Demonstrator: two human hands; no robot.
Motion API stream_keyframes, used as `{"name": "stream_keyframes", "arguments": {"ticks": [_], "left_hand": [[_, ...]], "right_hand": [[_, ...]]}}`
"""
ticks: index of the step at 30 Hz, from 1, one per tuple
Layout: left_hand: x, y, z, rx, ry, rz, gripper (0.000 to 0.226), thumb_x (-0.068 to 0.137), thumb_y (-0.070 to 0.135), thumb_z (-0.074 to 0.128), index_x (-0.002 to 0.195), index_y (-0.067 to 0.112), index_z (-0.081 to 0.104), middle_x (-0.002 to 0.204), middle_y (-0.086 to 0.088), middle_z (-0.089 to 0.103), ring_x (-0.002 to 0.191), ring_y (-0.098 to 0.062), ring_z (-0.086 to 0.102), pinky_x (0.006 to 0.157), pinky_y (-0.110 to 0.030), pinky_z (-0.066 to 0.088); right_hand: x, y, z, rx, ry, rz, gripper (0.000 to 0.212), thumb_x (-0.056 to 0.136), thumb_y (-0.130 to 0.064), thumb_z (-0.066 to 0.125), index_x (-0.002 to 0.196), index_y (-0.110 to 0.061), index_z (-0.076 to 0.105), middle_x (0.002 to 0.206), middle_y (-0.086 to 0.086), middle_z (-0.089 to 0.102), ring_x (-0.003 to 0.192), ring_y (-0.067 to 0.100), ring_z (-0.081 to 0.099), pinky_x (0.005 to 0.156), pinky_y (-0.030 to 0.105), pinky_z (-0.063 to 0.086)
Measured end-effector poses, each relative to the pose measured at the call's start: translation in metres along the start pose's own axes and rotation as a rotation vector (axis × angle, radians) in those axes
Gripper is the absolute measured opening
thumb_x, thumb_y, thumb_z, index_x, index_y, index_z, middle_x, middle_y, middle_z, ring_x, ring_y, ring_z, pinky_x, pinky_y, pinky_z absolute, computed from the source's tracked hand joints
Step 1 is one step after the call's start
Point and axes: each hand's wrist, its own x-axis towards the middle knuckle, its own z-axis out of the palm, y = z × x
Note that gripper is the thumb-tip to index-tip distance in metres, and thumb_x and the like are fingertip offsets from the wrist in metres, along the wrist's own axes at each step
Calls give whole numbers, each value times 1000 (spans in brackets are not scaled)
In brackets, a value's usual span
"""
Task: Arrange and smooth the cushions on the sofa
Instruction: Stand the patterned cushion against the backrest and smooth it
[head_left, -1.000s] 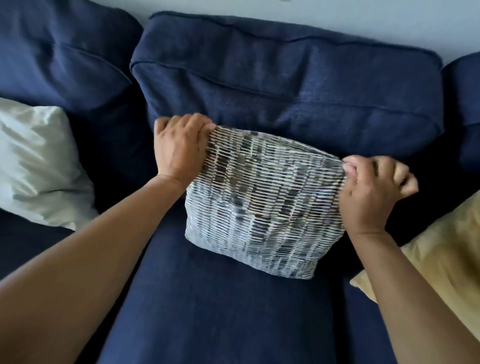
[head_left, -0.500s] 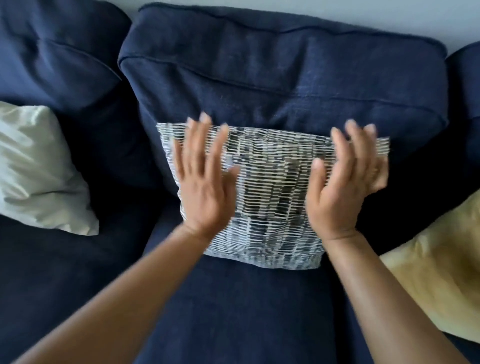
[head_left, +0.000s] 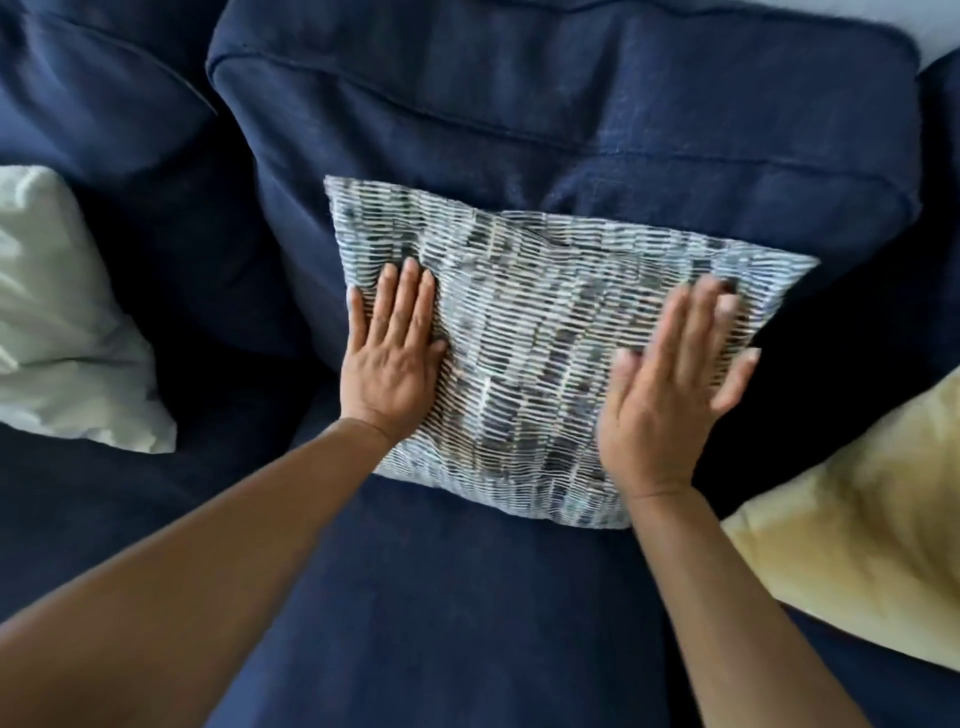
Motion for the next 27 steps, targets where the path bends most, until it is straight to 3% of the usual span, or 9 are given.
{"name": "stream_keyframes", "arguments": {"ticks": [4,8,11,14,16,18,22,25,27], "left_hand": [[-5,5,-5,-13,1,-42,62,105,32,32,159,6,17,167,-14,16,155,-31,10,125,-54,-1],[-7,-1,-7,35,-45,-58,63,107,35,30,161,9,11,168,-10,9,156,-27,5,124,-51,-7],[-9,1,-12,50,-56,-37,64,108,33,35,160,8,8,168,-11,8,156,-27,3,125,-53,-5],[-12,12,-22,-21,46,-46,64,108,33,35,160,5,11,168,-14,7,155,-31,3,124,-54,-3],[-28,29,-24,-109,126,41,66,108,41,32,160,7,10,168,-11,3,155,-33,3,124,-55,-1],[-52,45,-17,-95,86,187,76,104,56,34,161,11,13,168,-10,7,155,-34,9,124,-56,5],[-72,23,4,129,-50,205,104,78,70,70,155,11,33,159,-15,31,146,-38,34,116,-61,30],[-67,13,1,142,-84,212,118,71,70,75,158,11,21,162,-16,23,149,-38,27,119,-61,24],[-61,22,-10,65,-10,250,116,80,77,60,161,11,11,166,-15,12,153,-36,15,123,-60,13]], "right_hand": [[-23,-62,10,154,-105,-423,70,105,-44,37,160,-10,10,168,6,3,156,24,3,123,49,-5],[-34,-32,36,-106,-171,-608,74,103,-47,48,159,-10,18,166,5,17,153,20,16,123,44,6],[-45,20,35,-147,-268,-515,85,99,-42,56,161,-12,7,169,2,5,155,18,5,124,45,-2],[-59,33,24,-138,-289,-399,95,94,-34,65,160,-11,1,169,3,-3,156,21,-1,124,51,-2],[-64,26,17,-99,-262,-361,94,93,-32,65,160,-9,3,169,6,-1,156,23,0,123,54,1],[-64,16,11,-37,-234,-333,90,94,-35,58,160,-9,2,169,7,0,156,23,1,123,54,1],[-56,-3,5,44,-193,-372,89,94,-44,53,160,-10,3,168,7,3,156,23,1,122,56,5],[-37,-15,-4,75,-153,-380,90,96,-49,53,160,-9,5,168,9,9,155,24,3,123,53,3],[-18,-26,-10,112,-84,-361,85,98,-52,49,160,-7,10,167,11,14,155,25,7,123,51,1]]}}
